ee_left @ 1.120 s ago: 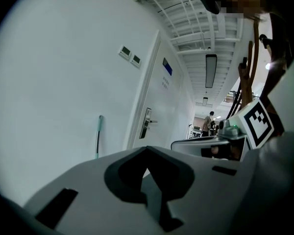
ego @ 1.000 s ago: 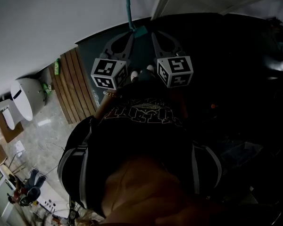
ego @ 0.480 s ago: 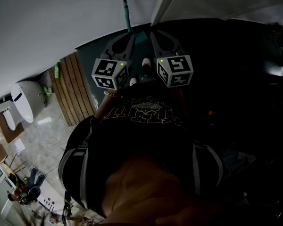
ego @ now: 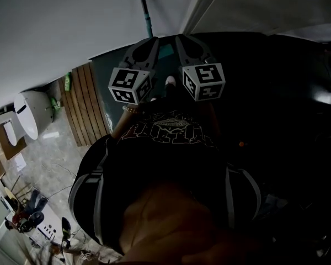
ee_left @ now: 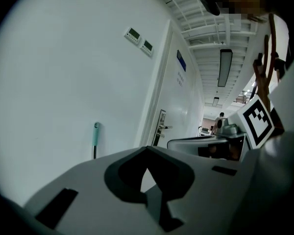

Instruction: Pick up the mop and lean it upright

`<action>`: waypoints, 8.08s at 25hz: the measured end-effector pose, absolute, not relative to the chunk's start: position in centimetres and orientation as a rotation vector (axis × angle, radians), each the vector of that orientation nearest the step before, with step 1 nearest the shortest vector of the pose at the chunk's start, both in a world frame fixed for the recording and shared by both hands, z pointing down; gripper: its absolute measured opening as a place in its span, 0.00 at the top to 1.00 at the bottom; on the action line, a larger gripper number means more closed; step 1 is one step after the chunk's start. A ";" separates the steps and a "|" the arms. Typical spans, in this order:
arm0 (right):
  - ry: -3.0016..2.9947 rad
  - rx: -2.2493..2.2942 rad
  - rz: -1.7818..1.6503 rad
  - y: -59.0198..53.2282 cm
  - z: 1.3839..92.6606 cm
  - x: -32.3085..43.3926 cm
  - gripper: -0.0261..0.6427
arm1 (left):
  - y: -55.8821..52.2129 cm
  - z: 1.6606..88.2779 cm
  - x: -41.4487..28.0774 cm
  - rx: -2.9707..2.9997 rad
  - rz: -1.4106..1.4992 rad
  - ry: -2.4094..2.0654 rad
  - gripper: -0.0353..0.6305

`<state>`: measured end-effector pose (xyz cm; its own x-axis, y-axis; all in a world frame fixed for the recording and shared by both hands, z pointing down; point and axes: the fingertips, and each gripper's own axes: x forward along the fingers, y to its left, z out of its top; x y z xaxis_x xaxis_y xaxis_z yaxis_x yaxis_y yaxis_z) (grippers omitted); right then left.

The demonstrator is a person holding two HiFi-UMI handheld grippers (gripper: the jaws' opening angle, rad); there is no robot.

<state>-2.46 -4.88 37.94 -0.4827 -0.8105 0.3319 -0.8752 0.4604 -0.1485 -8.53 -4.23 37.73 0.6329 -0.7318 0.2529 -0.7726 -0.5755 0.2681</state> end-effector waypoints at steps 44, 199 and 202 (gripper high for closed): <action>-2.365 1.574 0.441 -22.7 43.2 -11.0 0.93 | -19.8 39.4 -19.8 2.490 0.189 -1.195 0.89; -2.157 1.871 0.361 -9.0 38.7 21.0 0.78 | -11.4 39.8 9.0 2.646 0.167 -0.942 0.89; -2.107 1.921 0.383 -9.4 39.0 22.0 0.78 | -12.5 40.0 9.6 2.653 0.172 -0.888 0.89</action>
